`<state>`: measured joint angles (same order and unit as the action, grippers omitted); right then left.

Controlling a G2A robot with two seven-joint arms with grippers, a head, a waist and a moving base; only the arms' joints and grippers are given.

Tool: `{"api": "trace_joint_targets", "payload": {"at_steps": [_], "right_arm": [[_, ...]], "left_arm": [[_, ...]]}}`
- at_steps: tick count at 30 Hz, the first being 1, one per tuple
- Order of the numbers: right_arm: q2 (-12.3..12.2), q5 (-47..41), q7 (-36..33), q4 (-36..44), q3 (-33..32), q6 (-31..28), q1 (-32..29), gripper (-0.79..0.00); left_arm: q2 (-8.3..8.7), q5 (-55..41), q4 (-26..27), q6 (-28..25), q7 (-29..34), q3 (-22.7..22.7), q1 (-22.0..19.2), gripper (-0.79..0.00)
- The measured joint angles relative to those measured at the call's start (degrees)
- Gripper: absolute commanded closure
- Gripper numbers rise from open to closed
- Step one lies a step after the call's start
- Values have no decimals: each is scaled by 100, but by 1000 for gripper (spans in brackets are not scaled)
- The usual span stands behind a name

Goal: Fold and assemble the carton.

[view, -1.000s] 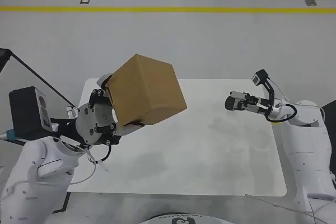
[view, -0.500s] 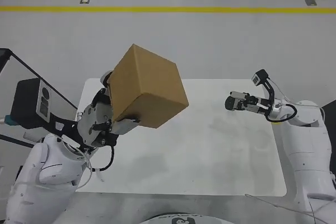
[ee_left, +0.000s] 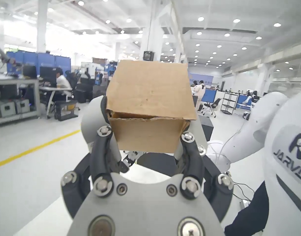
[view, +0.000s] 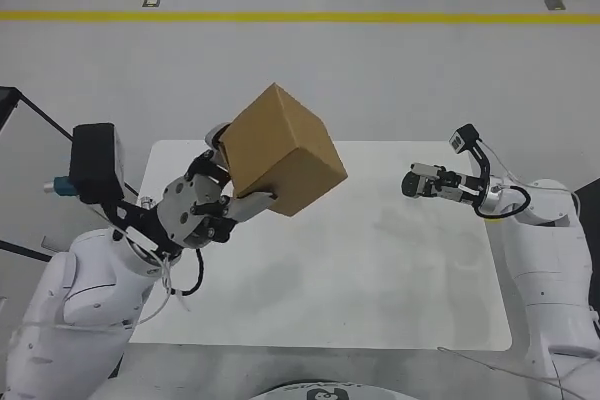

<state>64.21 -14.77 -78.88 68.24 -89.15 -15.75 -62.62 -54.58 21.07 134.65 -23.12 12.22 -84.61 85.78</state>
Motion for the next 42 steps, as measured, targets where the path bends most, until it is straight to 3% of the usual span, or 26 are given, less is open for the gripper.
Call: {"api": "trace_joint_targets", "payload": {"at_steps": [2,4,13,17,21,31,42], "right_arm": [[0,0,0,0,0,0,0,-785],[0,0,0,0,0,0,0,-785],[0,0,0,0,0,0,0,-785],[0,0,0,0,0,0,0,-785],[0,0,0,0,0,0,0,-785],[0,0,0,0,0,0,0,-785],[0,0,0,0,0,0,0,-785]], "left_arm": [[4,-240,0,308,341,-28,-203,0],[5,-371,0,278,558,-49,-417,0],[-11,-541,-4,385,454,-13,-334,0],[-38,-1410,0,812,616,55,-276,0],[-50,-2450,0,1593,1015,-27,-246,0],[-65,-2737,-14,1630,1039,-101,-237,0],[-167,-5498,0,2768,905,-215,-91,0]]}}
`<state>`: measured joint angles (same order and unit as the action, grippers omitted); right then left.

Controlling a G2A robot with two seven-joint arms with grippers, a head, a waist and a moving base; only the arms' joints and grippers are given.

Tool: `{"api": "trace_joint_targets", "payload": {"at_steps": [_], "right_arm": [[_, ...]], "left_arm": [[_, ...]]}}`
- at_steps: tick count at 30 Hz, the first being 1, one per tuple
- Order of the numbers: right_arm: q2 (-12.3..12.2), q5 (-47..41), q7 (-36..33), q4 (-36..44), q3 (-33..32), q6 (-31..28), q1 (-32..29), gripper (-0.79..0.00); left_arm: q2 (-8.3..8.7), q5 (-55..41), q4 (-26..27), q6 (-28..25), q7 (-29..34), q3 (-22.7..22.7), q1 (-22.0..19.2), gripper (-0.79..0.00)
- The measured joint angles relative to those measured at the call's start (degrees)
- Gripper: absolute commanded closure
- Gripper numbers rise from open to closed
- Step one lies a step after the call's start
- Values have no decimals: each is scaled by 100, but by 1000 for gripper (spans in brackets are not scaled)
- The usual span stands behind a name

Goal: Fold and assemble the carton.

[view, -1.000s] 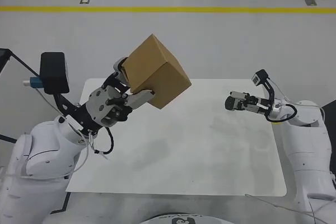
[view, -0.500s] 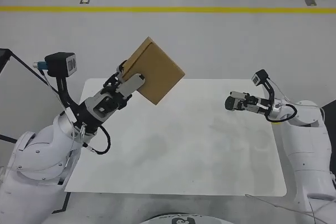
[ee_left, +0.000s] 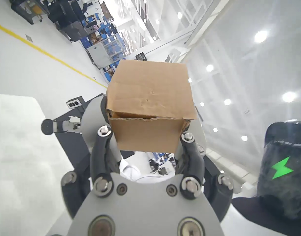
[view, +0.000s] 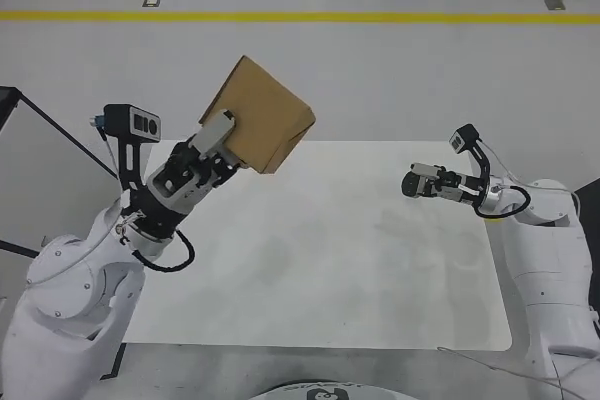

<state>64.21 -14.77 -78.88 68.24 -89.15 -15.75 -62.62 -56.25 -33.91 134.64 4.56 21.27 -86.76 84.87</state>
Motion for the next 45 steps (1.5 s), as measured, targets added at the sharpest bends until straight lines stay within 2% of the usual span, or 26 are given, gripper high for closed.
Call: {"api": "trace_joint_targets", "payload": {"at_steps": [8,10,12,15,19,28,36,39,42,45], "right_arm": [[0,0,0,0,0,0,0,-785],[0,0,0,0,0,0,0,-785],[0,0,0,0,0,0,0,-785],[0,0,0,0,0,0,0,-785],[0,0,0,0,0,0,0,-785],[0,0,0,0,0,0,0,-785],[0,0,0,0,0,0,0,-785],[0,0,0,0,0,0,0,-785],[0,0,0,0,0,0,0,-785],[0,0,0,0,0,0,0,-785]], "left_arm": [[-1,101,-9,0,22,-29,-38,0],[-27,-240,-19,155,-65,34,49,0],[-62,-971,-4,417,-202,76,149,0],[-99,-2025,1,783,-290,64,242,0],[-126,-2976,0,1180,-480,-37,284,0],[-130,-2927,-2,1213,-468,-44,249,0],[-226,-4738,0,1508,-812,60,290,0],[-242,-5154,0,1678,-994,39,259,0],[-232,-5039,0,1898,-1021,-7,145,0],[-239,-5049,-9,1864,-1001,8,156,0]]}}
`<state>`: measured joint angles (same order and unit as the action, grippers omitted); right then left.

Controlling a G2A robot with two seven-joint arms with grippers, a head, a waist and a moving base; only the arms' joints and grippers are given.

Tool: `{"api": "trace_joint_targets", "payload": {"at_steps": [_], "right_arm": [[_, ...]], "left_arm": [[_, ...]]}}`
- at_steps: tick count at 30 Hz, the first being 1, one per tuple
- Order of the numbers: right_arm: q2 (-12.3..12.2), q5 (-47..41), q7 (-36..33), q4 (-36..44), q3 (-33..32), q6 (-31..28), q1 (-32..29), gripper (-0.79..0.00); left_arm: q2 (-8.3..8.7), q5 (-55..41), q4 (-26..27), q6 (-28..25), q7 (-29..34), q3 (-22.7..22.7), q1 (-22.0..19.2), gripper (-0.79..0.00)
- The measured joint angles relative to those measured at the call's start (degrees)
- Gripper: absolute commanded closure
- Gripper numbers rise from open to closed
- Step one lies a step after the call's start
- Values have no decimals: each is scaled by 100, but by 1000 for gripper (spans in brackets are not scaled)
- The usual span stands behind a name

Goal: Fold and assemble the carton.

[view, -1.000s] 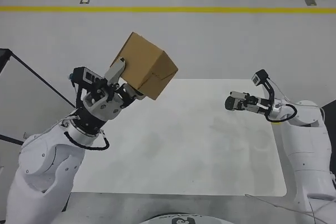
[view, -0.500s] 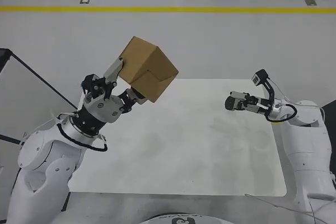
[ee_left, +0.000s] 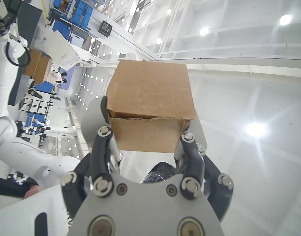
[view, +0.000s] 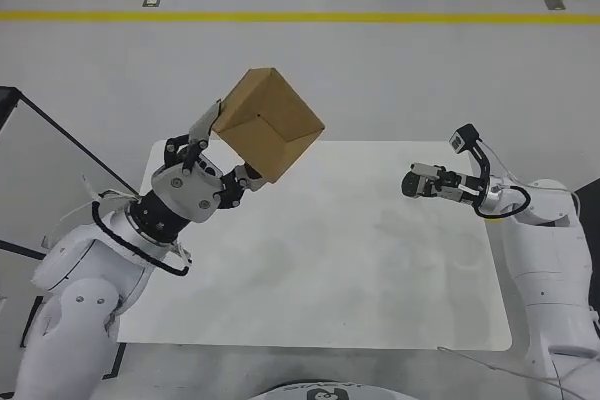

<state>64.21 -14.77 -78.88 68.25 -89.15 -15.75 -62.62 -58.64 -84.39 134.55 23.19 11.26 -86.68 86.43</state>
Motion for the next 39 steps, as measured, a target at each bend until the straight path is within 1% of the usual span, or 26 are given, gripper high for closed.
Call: {"api": "trace_joint_targets", "payload": {"at_steps": [2,5,8,12,14,15,20,22,24,30,34,39], "right_arm": [[0,0,0,0,0,0,0,-785],[0,0,0,0,0,0,0,-785],[0,0,0,0,0,0,0,-785],[0,0,0,0,0,0,0,-785],[0,0,0,0,0,0,0,-785],[0,0,0,0,0,0,0,-785],[0,0,0,0,0,0,0,-785],[0,0,0,0,0,0,0,-785],[0,0,0,0,0,0,0,-785],[0,0,0,0,0,0,0,-785],[0,0,0,0,0,0,0,-785],[0,0,0,0,0,0,0,-785]], "left_arm": [[-20,-239,-23,-55,-1,40,30,0],[-50,-790,-68,-37,-201,91,73,0],[-79,-1436,-121,-23,-577,137,129,0],[-119,-2296,-87,-165,-1053,150,127,0],[-123,-2409,-12,-197,-1084,107,52,0],[-122,-2314,3,-196,-1078,96,37,0],[-122,-2219,-5,-201,-1075,99,44,0],[-142,-2352,-31,-274,-1092,152,101,0],[-176,-2942,-47,-438,-1141,206,166,0],[-227,-4552,-10,-523,-1431,197,172,0],[-249,-5131,8,-546,-1566,192,164,0],[-270,-5441,7,-520,-1666,177,155,0]]}}
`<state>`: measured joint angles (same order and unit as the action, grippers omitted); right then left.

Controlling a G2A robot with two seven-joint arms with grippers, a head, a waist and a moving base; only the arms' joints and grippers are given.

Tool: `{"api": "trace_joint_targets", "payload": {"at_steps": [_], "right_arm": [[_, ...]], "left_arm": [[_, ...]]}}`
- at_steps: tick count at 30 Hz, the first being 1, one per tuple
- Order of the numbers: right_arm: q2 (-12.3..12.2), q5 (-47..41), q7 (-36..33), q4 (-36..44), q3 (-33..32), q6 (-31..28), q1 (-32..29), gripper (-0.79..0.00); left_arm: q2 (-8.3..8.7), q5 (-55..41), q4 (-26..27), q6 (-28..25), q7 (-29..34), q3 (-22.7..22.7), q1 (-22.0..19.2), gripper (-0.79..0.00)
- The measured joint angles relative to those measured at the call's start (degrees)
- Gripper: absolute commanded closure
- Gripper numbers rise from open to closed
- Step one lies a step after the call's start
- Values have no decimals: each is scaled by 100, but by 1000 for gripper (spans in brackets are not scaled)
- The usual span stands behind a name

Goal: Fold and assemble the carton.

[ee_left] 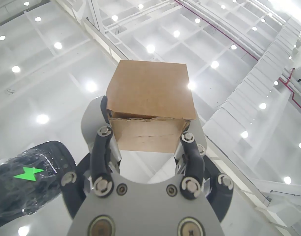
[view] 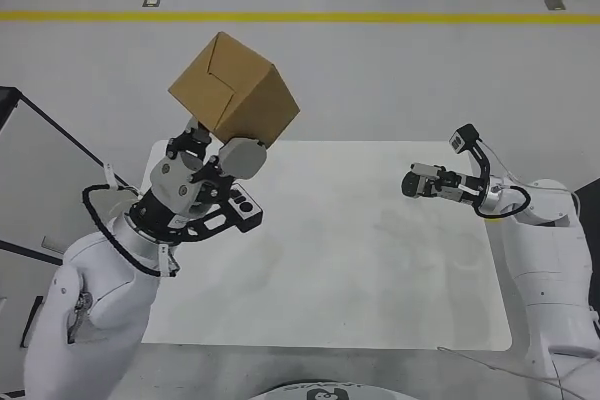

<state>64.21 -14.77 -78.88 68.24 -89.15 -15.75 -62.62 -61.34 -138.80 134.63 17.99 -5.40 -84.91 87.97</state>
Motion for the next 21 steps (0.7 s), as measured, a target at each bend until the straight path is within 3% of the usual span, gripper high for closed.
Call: {"api": "trace_joint_targets", "payload": {"at_steps": [8,12,21], "right_arm": [[0,0,0,0,0,0,0,-785],[0,0,0,0,0,0,0,-785],[0,0,0,0,0,0,0,-785]], "left_arm": [[-15,159,-18,151,-121,-44,-71,0],[22,1606,3,627,-170,-103,-183,0],[64,4080,2,1029,-79,-75,-364,0]]}}
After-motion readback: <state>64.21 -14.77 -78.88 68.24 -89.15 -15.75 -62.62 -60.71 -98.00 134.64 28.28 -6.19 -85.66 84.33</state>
